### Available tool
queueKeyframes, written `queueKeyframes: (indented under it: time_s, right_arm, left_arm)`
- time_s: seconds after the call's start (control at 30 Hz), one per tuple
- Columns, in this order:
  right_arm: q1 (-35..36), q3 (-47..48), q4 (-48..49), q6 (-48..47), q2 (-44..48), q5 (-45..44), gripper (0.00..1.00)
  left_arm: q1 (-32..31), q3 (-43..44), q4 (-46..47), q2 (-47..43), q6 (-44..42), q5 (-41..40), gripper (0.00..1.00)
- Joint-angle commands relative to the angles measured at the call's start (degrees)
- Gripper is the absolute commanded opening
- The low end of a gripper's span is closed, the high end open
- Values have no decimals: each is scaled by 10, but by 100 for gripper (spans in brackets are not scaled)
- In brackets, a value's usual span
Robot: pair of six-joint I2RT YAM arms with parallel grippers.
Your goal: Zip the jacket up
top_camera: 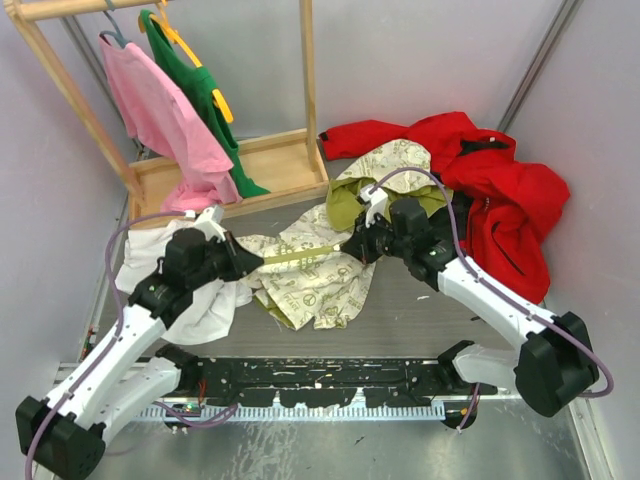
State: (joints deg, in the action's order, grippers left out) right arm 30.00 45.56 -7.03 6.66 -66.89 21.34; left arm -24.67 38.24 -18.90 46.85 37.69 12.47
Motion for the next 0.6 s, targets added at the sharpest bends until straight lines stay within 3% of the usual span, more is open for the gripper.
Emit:
queueKeyframes:
  time_s: [0.0, 0.23, 0.57]
  right_arm:
    - [-1, 8, 91, 20, -16, 8, 1]
    - [-4, 15, 48, -16, -24, -102, 1]
    - [-52, 32, -10, -28, 19, -243, 1]
  left_arm:
    - [4, -39, 18, -57, 13, -50, 0]
    - [4, -88, -18, -87, 21, -99, 0]
    - [5, -83, -93, -141, 2, -206, 0]
